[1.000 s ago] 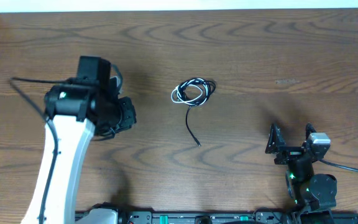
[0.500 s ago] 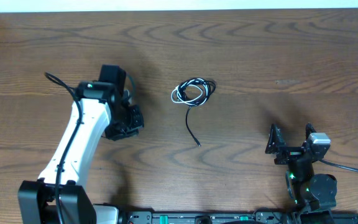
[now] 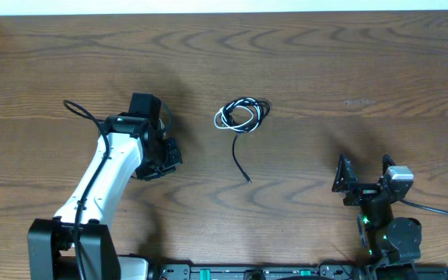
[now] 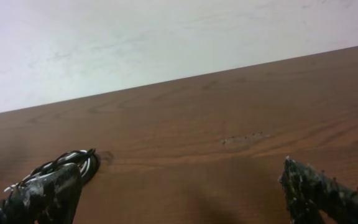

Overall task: Untangle cables
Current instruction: 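Raise the left arm and move its gripper left of the cable bundle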

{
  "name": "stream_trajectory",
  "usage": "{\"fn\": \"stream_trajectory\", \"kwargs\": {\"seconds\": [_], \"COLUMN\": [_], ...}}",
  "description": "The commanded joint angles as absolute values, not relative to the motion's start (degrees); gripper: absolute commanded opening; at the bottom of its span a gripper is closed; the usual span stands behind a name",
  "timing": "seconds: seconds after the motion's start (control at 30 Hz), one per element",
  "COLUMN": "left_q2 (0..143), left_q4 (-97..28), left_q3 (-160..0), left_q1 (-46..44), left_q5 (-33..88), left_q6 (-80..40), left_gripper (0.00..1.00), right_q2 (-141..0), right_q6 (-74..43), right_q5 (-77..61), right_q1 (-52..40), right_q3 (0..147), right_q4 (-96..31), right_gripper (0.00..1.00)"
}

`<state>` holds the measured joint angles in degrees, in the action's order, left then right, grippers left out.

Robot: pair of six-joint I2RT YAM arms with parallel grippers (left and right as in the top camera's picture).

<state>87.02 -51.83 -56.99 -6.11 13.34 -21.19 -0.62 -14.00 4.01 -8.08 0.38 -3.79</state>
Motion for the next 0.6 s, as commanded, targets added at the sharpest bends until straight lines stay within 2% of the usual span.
{"fn": "stream_trajectory", "kwargs": {"seconds": [0.0,0.57], "left_q2": [87.1,87.1], "left_q4": [-51.3,-50.7], "left_q3": [-57.2,-56.5], "left_q1": [-6.2,-6.2], "left_q5": [12.4,12.4], "left_q6": [-21.7,-21.2], "left_gripper": [0.08,0.08], "right_q2": [-0.3,-0.3], "right_q6": [-13.6,-13.7], "right_q5": [3.9,3.9], "right_q1": [-8.2,-8.3], "right_q3": [0.3,0.3], "right_q4": [-4.0,-4.0], "right_gripper": [0.99,0.99]}}
